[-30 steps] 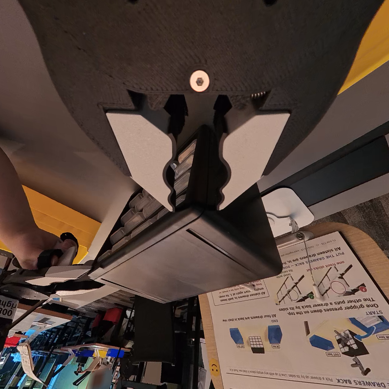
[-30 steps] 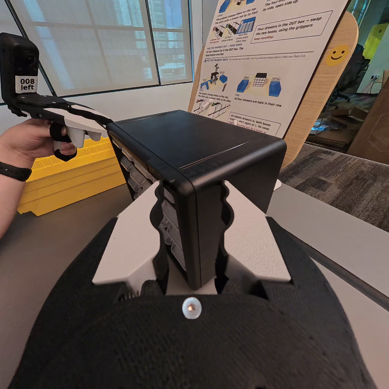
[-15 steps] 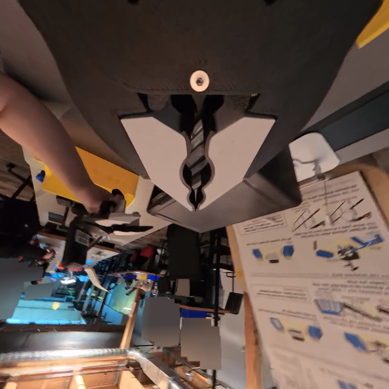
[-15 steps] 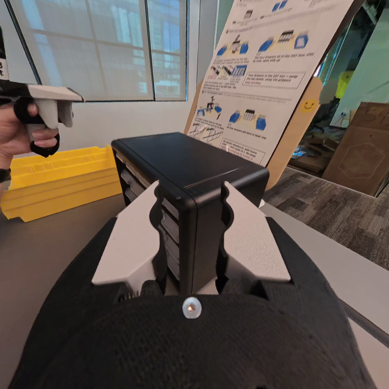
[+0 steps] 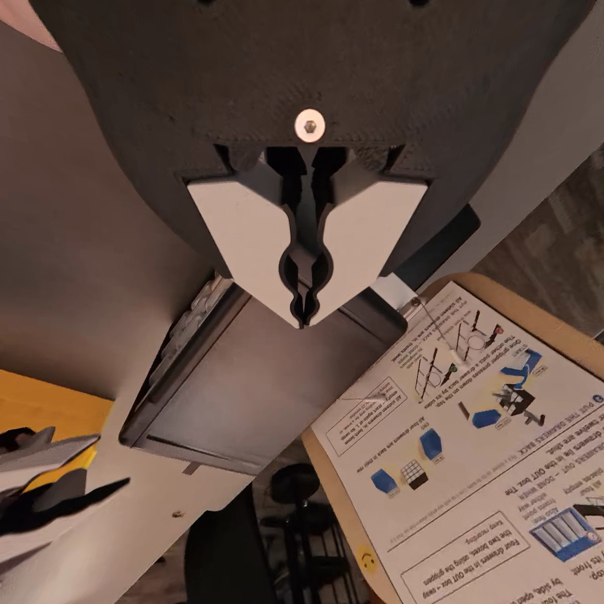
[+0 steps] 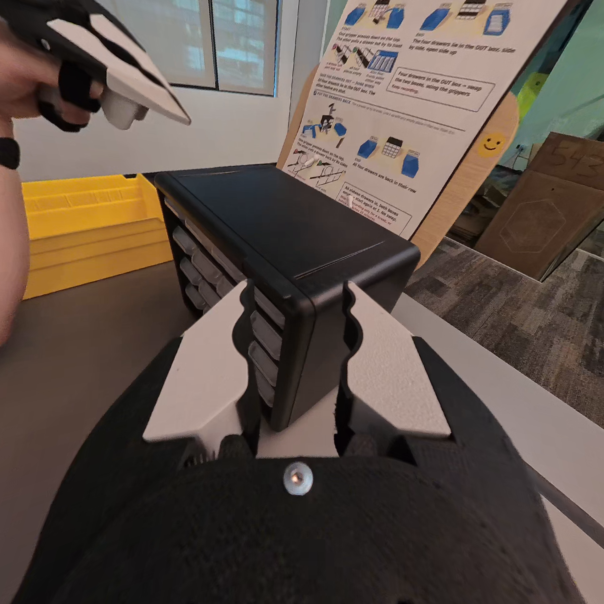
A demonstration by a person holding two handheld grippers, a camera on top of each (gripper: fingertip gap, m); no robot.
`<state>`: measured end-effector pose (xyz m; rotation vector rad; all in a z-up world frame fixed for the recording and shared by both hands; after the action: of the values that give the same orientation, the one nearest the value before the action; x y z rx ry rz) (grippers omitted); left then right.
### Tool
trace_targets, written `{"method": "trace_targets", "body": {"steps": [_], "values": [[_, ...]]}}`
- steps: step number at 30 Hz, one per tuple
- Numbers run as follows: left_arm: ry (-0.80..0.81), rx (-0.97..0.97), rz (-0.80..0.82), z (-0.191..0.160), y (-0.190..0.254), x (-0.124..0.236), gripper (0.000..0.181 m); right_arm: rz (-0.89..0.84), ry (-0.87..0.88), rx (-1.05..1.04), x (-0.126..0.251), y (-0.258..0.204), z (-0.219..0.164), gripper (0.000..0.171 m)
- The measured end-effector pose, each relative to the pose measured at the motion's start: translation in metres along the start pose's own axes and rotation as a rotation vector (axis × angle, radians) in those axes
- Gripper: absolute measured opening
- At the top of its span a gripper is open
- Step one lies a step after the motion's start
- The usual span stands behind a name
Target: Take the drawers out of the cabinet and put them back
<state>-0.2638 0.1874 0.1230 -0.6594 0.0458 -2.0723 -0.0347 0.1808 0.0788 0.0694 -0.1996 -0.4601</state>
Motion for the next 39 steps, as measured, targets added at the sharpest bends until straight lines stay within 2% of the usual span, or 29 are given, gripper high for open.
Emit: {"method": "trace_targets", "body": {"steps": [1, 4, 6, 8, 10, 13, 16, 20, 24, 28, 35, 39], "values": [[0.014, 0.000, -0.011, 0.000, 0.000, -0.002, 0.000, 0.002, -0.013, 0.008, -0.002, -0.002, 0.000, 0.052], [0.038, -0.019, -0.009, -0.007, -0.003, -0.008, 0.000, -0.001, -0.013, 0.019, -0.005, -0.007, 0.007, 0.052], [0.063, 0.035, -0.071, -0.011, 0.001, -0.011, 0.000, 0.016, -0.003, 0.042, -0.009, -0.017, 0.015, 0.051], [0.105, 0.077, -0.126, -0.013, 0.006, -0.014, 0.000, 0.010, -0.018, 0.094, -0.013, -0.026, 0.020, 0.050], [0.107, 0.055, -0.114, -0.012, 0.001, -0.015, 0.000, -0.002, -0.040, 0.154, -0.019, -0.037, 0.025, 0.050], [0.131, -0.027, -0.168, -0.009, 0.006, -0.017, 0.000, 0.023, -0.010, 0.289, -0.041, -0.070, 0.039, 0.048], [0.099, -0.062, -0.155, -0.020, -0.002, -0.024, 0.000, 0.037, 0.009, 0.476, -0.078, -0.114, 0.042, 0.037], [0.097, -0.001, -0.278, -0.026, 0.001, -0.030, 0.000, -0.115, -0.140, 0.796, -0.134, -0.144, 0.003, 0.028], [0.040, 0.032, -0.294, -0.036, -0.003, -0.043, 0.000, -0.232, -0.242, 1.062, -0.172, -0.160, -0.043, 0.023], [0.045, 0.074, -0.320, -0.038, -0.005, -0.044, 0.000, -0.338, -0.301, 1.167, -0.190, -0.155, -0.069, 0.011], [0.076, 0.097, -0.360, -0.038, -0.005, -0.044, 0.000, -0.438, -0.398, 1.202, -0.207, -0.134, -0.083, 0.015], [0.078, 0.063, -0.343, -0.038, -0.005, -0.044, 0.000, -0.479, -0.419, 1.257, -0.211, -0.131, -0.083, 0.010]]}}
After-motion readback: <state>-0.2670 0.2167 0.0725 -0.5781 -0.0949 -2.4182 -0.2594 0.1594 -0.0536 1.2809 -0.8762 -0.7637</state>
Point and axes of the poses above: each gripper's, where its closed fingertips meet, x back along the fingers, z out of its top, y = z × x across the jaws, the point moved 2 cm from there along x, back along the fingers, and after that the axes turned 9 degrees about z, right-handed, at the moved point
